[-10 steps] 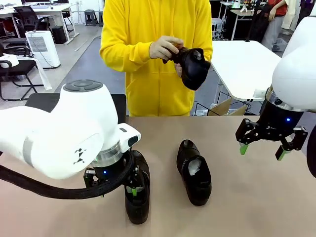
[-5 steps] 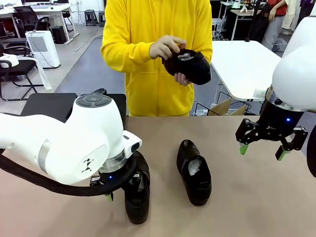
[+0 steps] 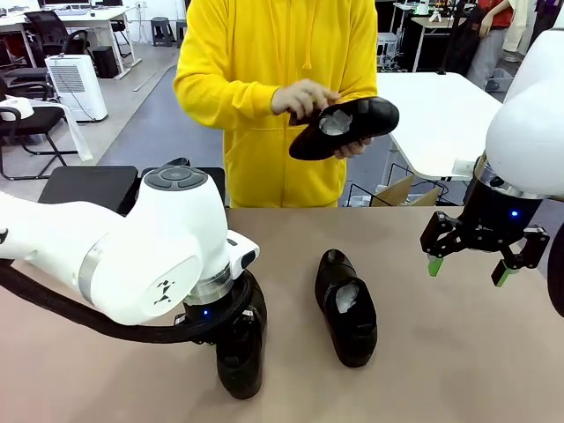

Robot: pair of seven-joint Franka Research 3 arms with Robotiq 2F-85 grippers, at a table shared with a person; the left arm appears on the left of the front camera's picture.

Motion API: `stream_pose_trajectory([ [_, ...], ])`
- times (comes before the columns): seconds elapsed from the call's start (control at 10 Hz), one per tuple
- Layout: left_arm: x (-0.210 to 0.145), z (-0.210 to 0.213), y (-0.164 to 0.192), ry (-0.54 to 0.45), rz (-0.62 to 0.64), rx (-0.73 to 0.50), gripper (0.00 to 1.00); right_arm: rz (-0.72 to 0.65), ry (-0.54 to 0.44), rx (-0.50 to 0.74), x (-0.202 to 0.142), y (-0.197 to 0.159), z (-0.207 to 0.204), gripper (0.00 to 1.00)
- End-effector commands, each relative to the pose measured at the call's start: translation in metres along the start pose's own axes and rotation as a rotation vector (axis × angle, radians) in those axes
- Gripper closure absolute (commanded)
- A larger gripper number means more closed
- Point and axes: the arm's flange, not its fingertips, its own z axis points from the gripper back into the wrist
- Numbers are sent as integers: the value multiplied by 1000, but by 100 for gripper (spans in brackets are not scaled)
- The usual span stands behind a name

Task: Organize the shoes by placing them on the stand.
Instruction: Place the Shoe from the middle of the table onto the Shoes Stand.

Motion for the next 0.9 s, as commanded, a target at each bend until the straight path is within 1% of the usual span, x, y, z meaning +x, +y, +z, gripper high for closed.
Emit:
stream_pose_trajectory([
  [0.0, 4, -1, 3, 10, 6, 15, 100, 1, 7, 12, 1, 0, 1, 0],
  [0.1, 8, 4, 5, 52, 13, 16, 100, 1, 7, 12, 1, 0, 1, 0],
  [0.2, 11, 15, 10, 23, 14, 7, 100, 1, 7, 12, 1, 0, 1, 0],
  [0.4, 26, 50, 28, -134, -65, -18, 100, 1, 7, 12, 1, 0, 1, 0],
  [0.5, 46, 75, 39, -256, -99, -22, 100, 1, 7, 12, 1, 0, 1, 0],
  [0.6, 67, 95, 47, -316, -81, -54, 100, 1, 7, 12, 1, 0, 1, 0],
  [0.8, 107, 114, 60, -413, -59, -48, 100, 1, 7, 12, 1, 0, 1, 0],
])
